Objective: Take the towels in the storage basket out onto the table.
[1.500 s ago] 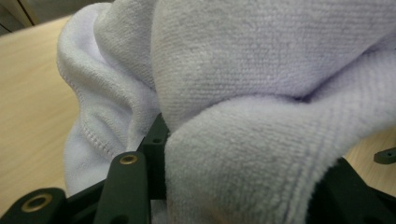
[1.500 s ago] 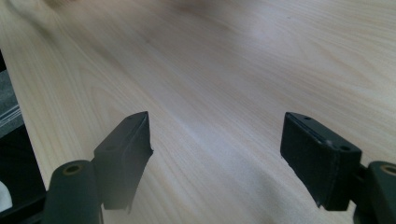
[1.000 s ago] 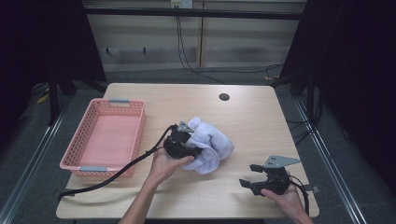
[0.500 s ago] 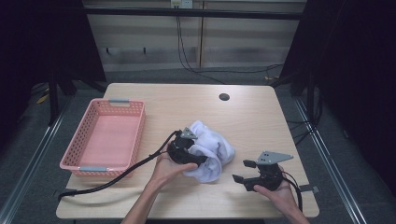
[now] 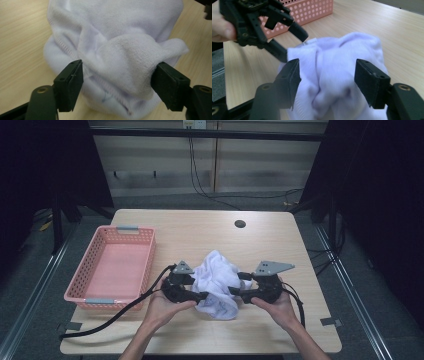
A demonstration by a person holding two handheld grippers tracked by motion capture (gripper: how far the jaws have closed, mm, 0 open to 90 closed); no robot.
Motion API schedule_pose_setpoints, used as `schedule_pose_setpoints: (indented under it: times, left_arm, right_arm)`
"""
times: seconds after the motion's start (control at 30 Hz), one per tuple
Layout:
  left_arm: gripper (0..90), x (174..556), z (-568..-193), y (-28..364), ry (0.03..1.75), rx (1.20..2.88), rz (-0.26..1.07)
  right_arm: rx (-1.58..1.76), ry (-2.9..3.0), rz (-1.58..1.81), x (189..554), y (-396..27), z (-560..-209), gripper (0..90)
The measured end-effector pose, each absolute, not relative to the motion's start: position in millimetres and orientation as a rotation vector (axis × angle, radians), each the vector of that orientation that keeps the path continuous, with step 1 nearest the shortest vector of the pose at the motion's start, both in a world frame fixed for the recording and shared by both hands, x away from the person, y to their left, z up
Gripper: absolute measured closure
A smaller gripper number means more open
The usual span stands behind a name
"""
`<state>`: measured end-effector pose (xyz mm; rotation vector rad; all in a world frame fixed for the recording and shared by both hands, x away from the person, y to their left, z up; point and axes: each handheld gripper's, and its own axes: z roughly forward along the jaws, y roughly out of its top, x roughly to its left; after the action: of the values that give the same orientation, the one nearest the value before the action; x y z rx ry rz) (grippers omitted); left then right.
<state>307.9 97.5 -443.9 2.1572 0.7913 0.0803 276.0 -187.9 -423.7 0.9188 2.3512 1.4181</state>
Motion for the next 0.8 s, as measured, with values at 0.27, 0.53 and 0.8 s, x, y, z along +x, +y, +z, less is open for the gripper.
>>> schedule_pose_setpoints:
  times: [0.27, 0.53, 0.8]
  left_arm:
    - [32.2, 290, -448, 118, 0.805, 2.172, 0.124]
    - [37.6, 275, -460, 137, 0.865, 2.141, 0.157]
    - [38.0, 289, -467, 127, 0.887, 2.074, 0.133]
  right_arm:
    - [0.885, 2.451, 1.380, 298, -156, -440, 34.0]
    - [0.894, 2.492, 1.161, 298, -145, -466, 48.9]
    - [0.997, 2.415, 1.329, 301, -167, -449, 83.6]
